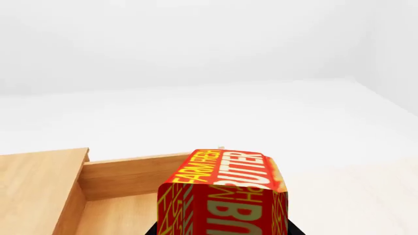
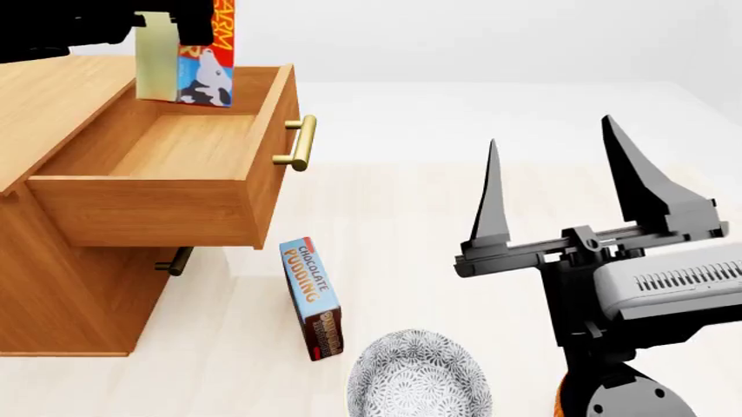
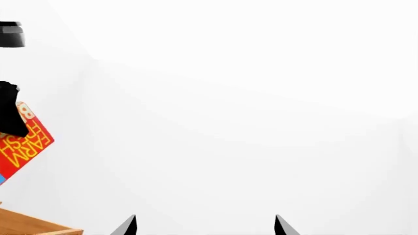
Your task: Put the butter at the front in the top drawer of the cabinet and close it.
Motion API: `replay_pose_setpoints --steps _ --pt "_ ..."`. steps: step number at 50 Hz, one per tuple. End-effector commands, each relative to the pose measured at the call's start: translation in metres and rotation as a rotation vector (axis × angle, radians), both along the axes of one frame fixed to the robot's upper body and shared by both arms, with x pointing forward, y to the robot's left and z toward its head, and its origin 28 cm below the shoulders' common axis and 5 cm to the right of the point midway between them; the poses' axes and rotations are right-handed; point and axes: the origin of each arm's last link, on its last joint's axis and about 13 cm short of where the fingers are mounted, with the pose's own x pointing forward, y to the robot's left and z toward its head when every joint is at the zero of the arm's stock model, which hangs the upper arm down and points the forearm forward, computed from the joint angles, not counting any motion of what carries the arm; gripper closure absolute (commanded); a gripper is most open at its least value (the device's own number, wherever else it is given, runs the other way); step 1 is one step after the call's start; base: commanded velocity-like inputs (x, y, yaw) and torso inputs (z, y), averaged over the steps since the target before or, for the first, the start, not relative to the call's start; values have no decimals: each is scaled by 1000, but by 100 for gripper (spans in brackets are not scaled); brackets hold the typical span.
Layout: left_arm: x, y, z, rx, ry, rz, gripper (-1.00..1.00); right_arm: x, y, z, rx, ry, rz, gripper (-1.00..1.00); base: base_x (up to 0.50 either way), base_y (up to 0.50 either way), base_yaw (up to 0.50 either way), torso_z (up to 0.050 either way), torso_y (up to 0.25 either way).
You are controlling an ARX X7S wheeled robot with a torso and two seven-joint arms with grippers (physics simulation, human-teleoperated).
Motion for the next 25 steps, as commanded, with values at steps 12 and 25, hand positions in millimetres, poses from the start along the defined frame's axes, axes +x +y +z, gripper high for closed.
replay_pose_setpoints --steps 12,25 --pt "28 3 12 93 48 58 100 7 -2 -6 3 13 -5 -100 0 0 0 1 2" --pt "29 2 10 149 122 81 100 10 -3 -7 4 19 -8 -100 0 0 0 0 2"
